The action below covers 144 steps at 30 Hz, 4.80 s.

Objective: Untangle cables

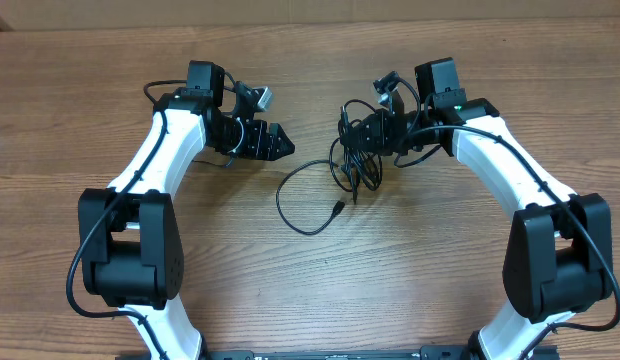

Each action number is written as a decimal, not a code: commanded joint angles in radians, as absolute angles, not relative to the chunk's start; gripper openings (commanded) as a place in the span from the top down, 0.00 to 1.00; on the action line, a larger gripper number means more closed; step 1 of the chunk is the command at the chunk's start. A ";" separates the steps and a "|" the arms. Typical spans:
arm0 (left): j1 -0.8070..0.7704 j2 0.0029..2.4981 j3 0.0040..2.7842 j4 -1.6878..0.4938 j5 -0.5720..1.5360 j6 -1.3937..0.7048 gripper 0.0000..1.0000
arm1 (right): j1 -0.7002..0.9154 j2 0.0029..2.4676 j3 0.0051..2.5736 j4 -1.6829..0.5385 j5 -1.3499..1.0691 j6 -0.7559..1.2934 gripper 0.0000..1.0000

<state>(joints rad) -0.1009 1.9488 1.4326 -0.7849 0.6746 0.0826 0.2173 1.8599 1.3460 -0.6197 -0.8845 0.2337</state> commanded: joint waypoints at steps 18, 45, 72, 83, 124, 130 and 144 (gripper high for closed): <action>-0.155 1.958 1.427 -0.873 1.117 0.439 0.07 | 0.289 1.842 1.328 -0.359 -0.785 0.798 0.96; -0.208 1.958 1.427 -0.807 0.912 0.298 0.96 | 0.318 1.842 1.328 -0.469 -0.567 0.776 0.28; -0.286 1.958 1.427 -0.751 0.237 -0.057 0.95 | 0.249 1.842 1.328 -0.720 -0.459 0.575 0.40; -0.301 1.958 1.427 -0.747 0.290 -0.029 0.96 | 0.356 1.843 1.328 -0.628 -0.491 0.440 0.62; -0.301 1.958 1.427 -0.755 0.506 0.135 0.96 | 0.405 1.860 1.032 -0.021 -0.596 0.284 0.48; -0.301 1.958 1.427 -0.761 0.507 0.244 0.96 | 0.405 1.860 1.031 -0.001 -0.591 0.252 0.48; -0.292 1.958 1.427 -0.801 0.547 0.376 0.92 | 0.438 1.860 0.992 -0.007 -0.587 0.045 0.53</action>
